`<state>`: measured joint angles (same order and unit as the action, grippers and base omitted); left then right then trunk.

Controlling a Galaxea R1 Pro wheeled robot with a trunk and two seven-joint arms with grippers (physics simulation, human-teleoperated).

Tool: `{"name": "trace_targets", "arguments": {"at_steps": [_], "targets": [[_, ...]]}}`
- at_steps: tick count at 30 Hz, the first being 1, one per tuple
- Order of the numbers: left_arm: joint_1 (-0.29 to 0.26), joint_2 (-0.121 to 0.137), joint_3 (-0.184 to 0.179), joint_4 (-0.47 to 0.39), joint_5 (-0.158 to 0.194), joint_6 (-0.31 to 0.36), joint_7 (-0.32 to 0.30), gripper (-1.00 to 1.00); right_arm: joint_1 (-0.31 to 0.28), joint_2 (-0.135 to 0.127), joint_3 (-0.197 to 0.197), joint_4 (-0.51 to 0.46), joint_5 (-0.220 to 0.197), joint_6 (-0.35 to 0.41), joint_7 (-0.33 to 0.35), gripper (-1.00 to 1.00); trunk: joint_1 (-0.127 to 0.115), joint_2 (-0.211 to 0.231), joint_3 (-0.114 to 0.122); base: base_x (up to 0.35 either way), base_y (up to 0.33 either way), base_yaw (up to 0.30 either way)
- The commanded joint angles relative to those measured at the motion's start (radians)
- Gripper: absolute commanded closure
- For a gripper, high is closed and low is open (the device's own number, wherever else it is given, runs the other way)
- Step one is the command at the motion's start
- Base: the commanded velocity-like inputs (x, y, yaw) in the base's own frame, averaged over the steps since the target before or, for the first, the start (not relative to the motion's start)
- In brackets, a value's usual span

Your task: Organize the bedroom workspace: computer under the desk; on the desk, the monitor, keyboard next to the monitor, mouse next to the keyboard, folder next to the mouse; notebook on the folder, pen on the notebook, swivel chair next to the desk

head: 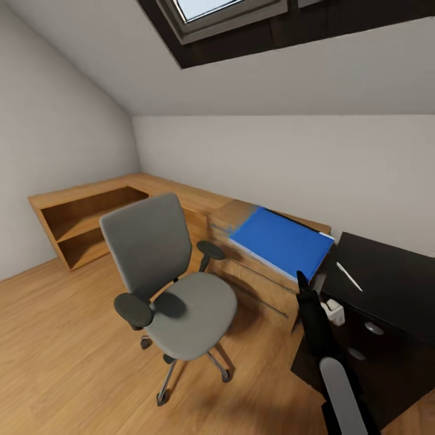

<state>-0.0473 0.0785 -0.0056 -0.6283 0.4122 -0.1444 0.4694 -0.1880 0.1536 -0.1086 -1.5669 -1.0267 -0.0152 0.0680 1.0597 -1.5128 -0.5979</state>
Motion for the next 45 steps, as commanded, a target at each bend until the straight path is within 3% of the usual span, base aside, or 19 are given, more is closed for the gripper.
{"name": "trace_targets", "arguments": {"at_steps": [1,7,11,13,16,20,28,45], "targets": [[0.000,-0.001,-0.009,0.006,0.011,-0.019,0.002,-1.00,-0.001,0.001,-0.003,0.001,-0.011,-0.001,-0.001,1.00,-0.004,0.007,0.001,0.000,0.000,-0.184],[0.000,-0.011,-0.064,0.050,0.010,-0.065,0.001,-1.00,-0.001,0.002,-0.017,0.002,-0.016,-0.002,-0.044,1.00,-0.027,0.049,0.013,0.000,0.000,-0.184],[0.000,-0.026,-0.189,0.097,0.011,-0.054,0.000,-1.00,-0.001,0.004,-0.018,0.002,-0.033,-0.002,-0.060,1.00,-0.042,0.077,0.021,0.000,0.000,-0.184],[0.000,-0.037,-0.250,0.119,0.012,-0.050,0.000,-1.00,-0.001,0.003,-0.019,0.006,-0.064,-0.002,-0.064,1.00,-0.050,0.091,0.025,0.000,0.000,-0.184],[0.000,-0.043,-0.279,0.132,0.012,-0.036,0.000,-1.00,-0.001,0.002,-0.019,0.013,-0.095,-0.002,-0.066,1.00,-0.062,0.112,0.031,0.000,0.000,-0.184],[0.000,-0.045,-0.293,0.138,0.010,0.035,0.000,-1.00,-0.001,0.001,-0.019,0.016,-0.109,-0.003,-0.066,1.00,-0.077,0.140,0.039,0.000,0.000,-0.184],[0.000,-0.045,-0.295,0.139,0.010,0.051,0.000,-1.00,-0.001,0.001,-0.019,0.022,-0.111,-0.003,-0.066,1.00,-0.108,0.196,0.055,0.000,0.000,-0.184],[0.000,-0.048,-0.303,0.139,0.008,0.043,0.000,-1.00,-0.001,0.001,-0.027,0.024,-0.111,-0.021,-0.066,1.00,-0.108,0.196,0.035,-0.013,-0.019,-0.184]]}}
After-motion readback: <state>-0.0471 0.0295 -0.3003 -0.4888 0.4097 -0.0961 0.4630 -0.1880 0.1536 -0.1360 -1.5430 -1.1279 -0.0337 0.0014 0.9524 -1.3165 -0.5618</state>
